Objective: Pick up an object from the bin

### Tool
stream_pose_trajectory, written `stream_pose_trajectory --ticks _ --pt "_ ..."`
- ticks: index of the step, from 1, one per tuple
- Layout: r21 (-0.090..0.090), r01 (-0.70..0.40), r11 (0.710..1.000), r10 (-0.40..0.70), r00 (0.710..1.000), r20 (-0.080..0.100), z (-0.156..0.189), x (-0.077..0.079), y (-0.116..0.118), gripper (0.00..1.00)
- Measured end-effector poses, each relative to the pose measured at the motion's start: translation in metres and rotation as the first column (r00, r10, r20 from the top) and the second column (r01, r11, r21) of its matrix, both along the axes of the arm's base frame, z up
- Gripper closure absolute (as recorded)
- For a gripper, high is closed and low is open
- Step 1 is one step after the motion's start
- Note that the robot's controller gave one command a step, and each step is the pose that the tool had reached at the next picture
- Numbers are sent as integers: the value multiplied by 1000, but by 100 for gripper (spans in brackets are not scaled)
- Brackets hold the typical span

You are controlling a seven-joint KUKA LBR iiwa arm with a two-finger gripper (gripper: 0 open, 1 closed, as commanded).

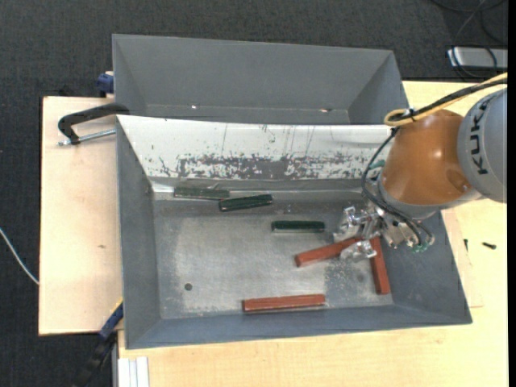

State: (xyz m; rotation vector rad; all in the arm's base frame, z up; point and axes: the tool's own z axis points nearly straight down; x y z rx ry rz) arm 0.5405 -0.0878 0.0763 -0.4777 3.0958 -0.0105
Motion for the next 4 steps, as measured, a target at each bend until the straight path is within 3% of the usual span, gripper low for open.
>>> stream_pose_trajectory --ticks 2,4 --pt "4 0 1000 0 1000 -8 6 -3 2 100" --pt "7 -1 1000 1 1000 -9 49 -3 4 100"
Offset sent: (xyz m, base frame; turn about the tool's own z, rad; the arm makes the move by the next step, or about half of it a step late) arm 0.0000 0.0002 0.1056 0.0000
